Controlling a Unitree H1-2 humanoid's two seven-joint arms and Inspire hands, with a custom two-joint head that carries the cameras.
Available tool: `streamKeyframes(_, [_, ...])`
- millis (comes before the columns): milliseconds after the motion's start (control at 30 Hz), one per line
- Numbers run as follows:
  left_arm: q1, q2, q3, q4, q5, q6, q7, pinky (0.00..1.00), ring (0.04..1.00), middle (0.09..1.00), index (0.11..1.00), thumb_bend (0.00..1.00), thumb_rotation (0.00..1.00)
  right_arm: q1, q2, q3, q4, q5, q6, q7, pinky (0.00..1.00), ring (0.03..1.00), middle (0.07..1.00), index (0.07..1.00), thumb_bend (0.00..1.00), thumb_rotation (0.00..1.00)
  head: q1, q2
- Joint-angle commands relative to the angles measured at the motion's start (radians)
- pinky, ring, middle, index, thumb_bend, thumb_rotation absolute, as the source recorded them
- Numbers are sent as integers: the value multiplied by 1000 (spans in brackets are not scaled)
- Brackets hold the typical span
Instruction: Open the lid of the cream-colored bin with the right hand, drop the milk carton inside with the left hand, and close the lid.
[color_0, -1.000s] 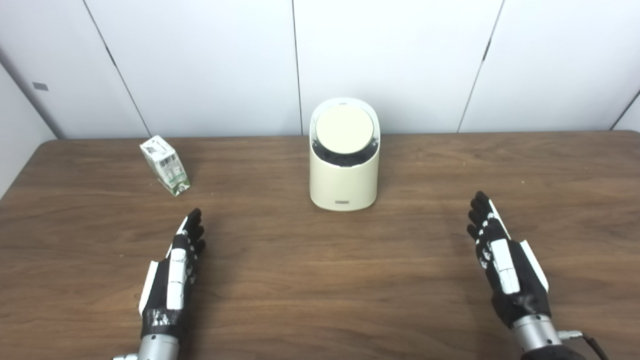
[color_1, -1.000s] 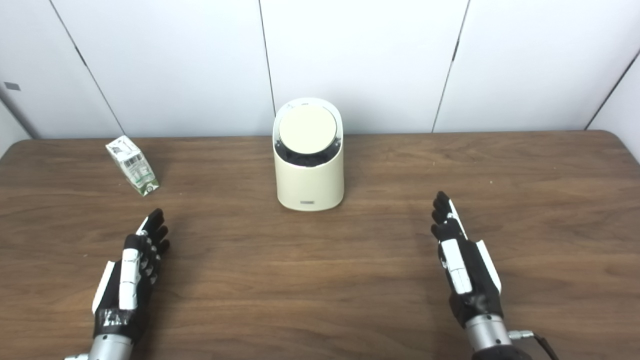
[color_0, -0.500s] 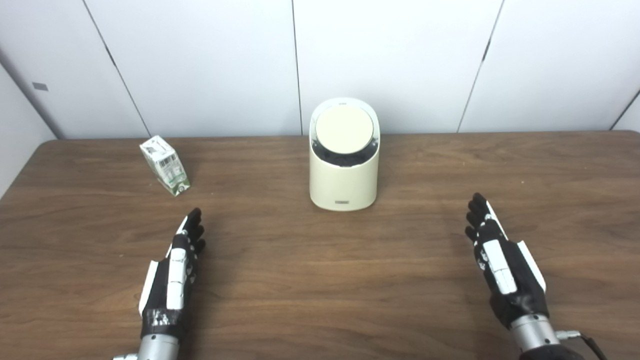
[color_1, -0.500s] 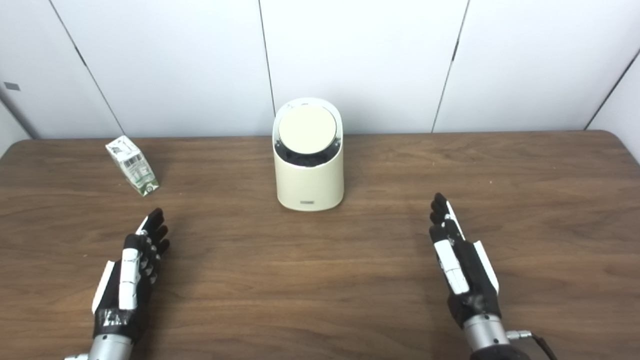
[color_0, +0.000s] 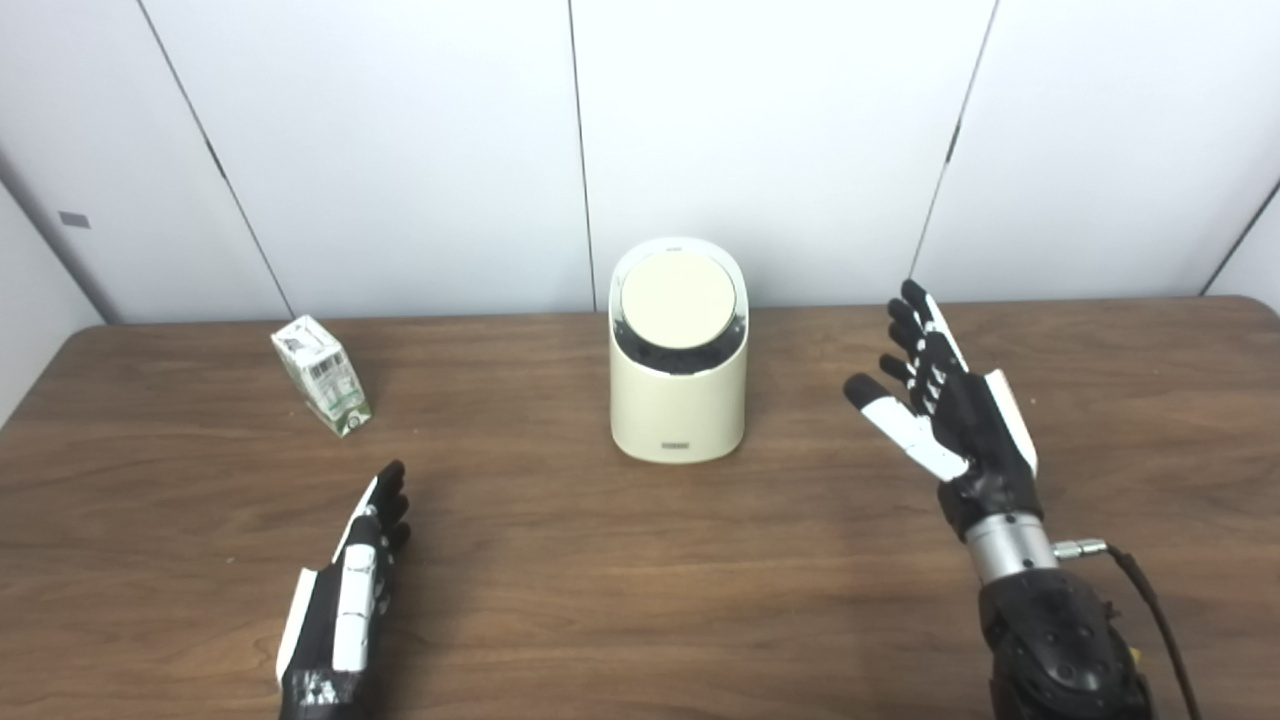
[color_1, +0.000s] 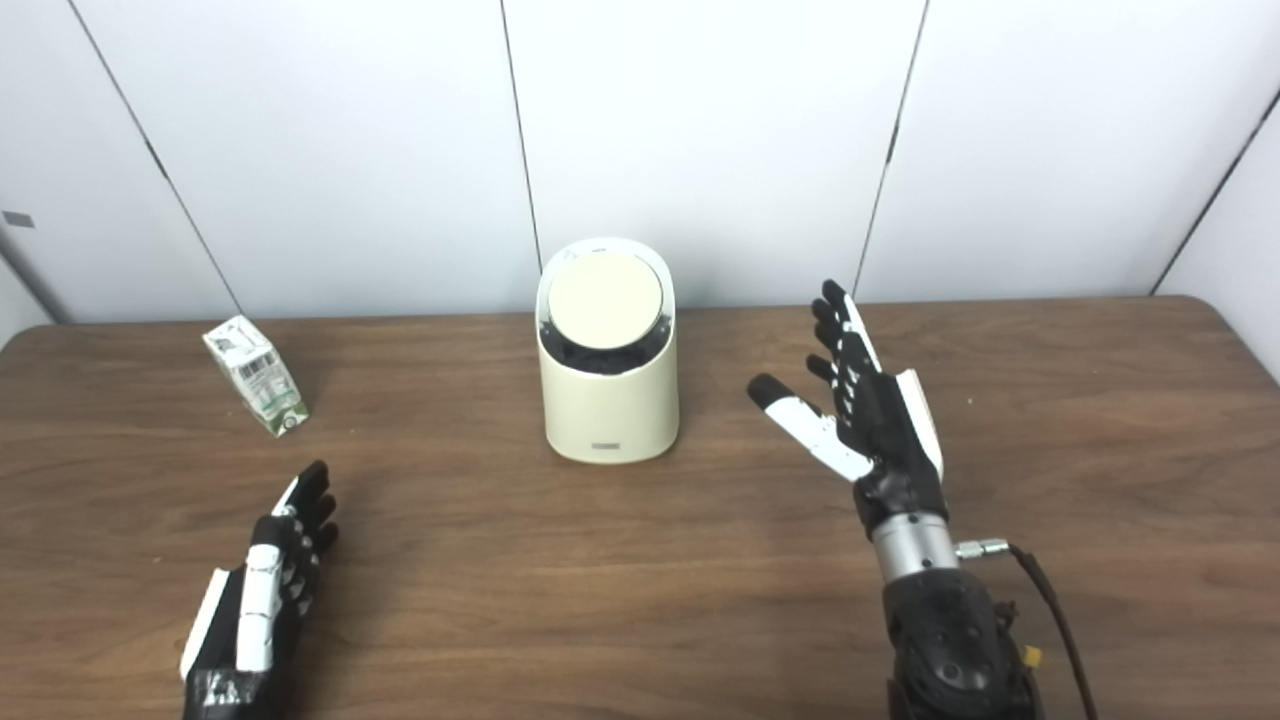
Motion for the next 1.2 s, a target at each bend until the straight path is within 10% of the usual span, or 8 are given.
streamKeyframes(0, [2,1,-3,-8,2,-42,1,1000,1000,1000,1000,539,1000,-77,10,15,10,-50,-3,-24,896,916,927,935,890,542,1,-2])
streamKeyframes(667, [11,-12,-26,-14,2,-37,1,1000,1000,1000,1000,548,1000,-455,10,101,408,-219,-13,-74,757,896,929,930,900,348,9,-1])
streamKeyframes(1167, [11,-21,-35,-15,1,-27,7,1000,1000,1000,1000,561,1000,-531,-14,185,546,-316,-39,-103,745,855,896,915,955,319,26,6])
